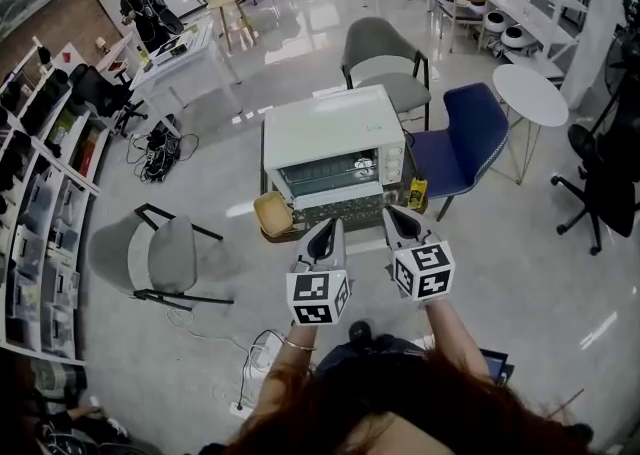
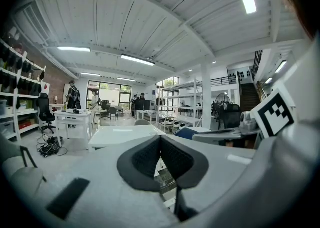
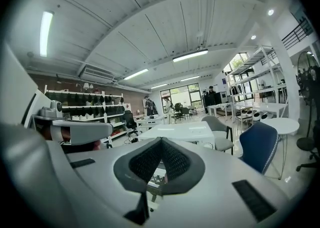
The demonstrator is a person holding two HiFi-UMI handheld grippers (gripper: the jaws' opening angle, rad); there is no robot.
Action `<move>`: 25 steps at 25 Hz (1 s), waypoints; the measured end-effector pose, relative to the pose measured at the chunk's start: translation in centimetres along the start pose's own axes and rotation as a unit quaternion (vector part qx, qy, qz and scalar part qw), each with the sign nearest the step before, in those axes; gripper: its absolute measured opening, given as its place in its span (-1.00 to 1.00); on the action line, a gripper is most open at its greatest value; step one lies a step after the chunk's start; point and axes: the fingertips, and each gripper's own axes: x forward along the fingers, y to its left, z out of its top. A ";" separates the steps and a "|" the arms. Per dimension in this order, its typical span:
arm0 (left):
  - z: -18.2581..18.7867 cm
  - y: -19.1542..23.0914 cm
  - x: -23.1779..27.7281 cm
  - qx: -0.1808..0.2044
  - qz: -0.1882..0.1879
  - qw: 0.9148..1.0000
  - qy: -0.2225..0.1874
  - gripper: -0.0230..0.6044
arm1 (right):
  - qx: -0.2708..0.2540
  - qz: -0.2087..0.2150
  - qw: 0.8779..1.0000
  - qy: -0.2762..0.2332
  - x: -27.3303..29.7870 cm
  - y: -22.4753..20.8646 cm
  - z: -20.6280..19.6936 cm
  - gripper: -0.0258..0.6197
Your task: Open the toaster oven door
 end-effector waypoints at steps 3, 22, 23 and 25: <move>0.3 0.0 -0.2 0.000 -0.001 1.000 0.000 -0.89 | -0.001 0.001 1.000 0.000 -0.1 0.4 0.2 -0.92; -0.1 -0.5 -0.1 0.002 -0.011 1.000 0.002 -0.89 | 0.005 -0.003 1.000 0.001 -0.8 0.2 -0.2 -0.92; -0.1 -0.5 -0.1 0.001 -0.012 1.000 0.002 -0.89 | 0.006 -0.003 1.000 0.001 -0.8 0.2 -0.3 -0.92; 0.0 -0.5 -0.1 0.000 -0.013 1.000 0.002 -0.89 | 0.006 -0.004 1.000 0.000 -0.8 0.2 -0.2 -0.92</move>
